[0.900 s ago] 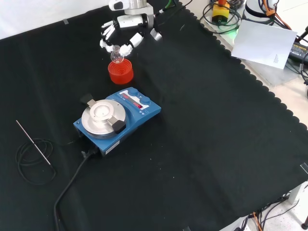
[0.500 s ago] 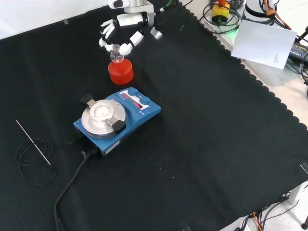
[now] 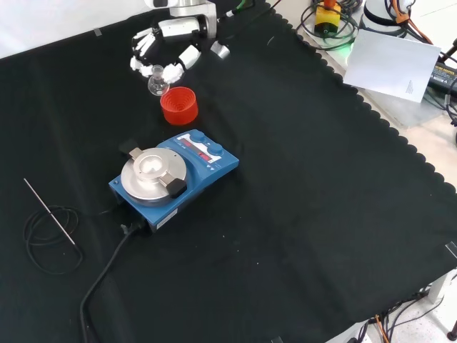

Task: Place the round-bottom flask on the heater.

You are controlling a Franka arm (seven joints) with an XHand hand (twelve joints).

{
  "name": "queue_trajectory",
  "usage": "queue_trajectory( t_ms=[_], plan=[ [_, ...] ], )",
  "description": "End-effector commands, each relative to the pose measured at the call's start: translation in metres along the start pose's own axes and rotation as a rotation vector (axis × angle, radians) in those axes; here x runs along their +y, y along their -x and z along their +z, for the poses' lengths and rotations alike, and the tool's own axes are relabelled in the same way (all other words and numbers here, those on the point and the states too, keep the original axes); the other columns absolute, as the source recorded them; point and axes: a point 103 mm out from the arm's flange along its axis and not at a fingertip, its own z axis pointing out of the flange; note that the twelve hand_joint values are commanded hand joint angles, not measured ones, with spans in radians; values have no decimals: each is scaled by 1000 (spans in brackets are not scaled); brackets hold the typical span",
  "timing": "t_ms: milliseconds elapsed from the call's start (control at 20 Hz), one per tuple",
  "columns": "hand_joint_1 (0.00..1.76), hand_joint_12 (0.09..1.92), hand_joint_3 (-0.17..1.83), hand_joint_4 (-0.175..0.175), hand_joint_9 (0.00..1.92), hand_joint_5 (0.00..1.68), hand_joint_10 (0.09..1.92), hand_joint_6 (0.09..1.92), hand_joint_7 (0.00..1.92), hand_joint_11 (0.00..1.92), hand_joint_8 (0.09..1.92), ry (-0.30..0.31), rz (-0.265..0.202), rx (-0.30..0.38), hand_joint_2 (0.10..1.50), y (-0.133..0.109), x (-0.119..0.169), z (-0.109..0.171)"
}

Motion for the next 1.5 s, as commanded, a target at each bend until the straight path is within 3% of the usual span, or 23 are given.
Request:
queue_trajectory(
  t_ms=[50, 550, 800, 1500],
  plan=[
    [1080, 1293, -175, 66, 721, 1049, 543, 958, 566, 242, 550, -43, -41, 71, 1169, -51, 25, 12],
    [1081, 1292, -175, 66, 723, 1050, 540, 956, 567, 244, 547, -94, -122, 120, 1168, -106, 49, 30],
    [1082, 1291, -175, 64, 724, 1051, 538, 954, 568, 246, 545, -119, -125, 172, 1168, -121, 59, 42],
    [1086, 1289, -175, 57, 728, 1057, 534, 947, 572, 249, 542, -175, -186, 181, 1165, -153, 65, 73]
  ],
)
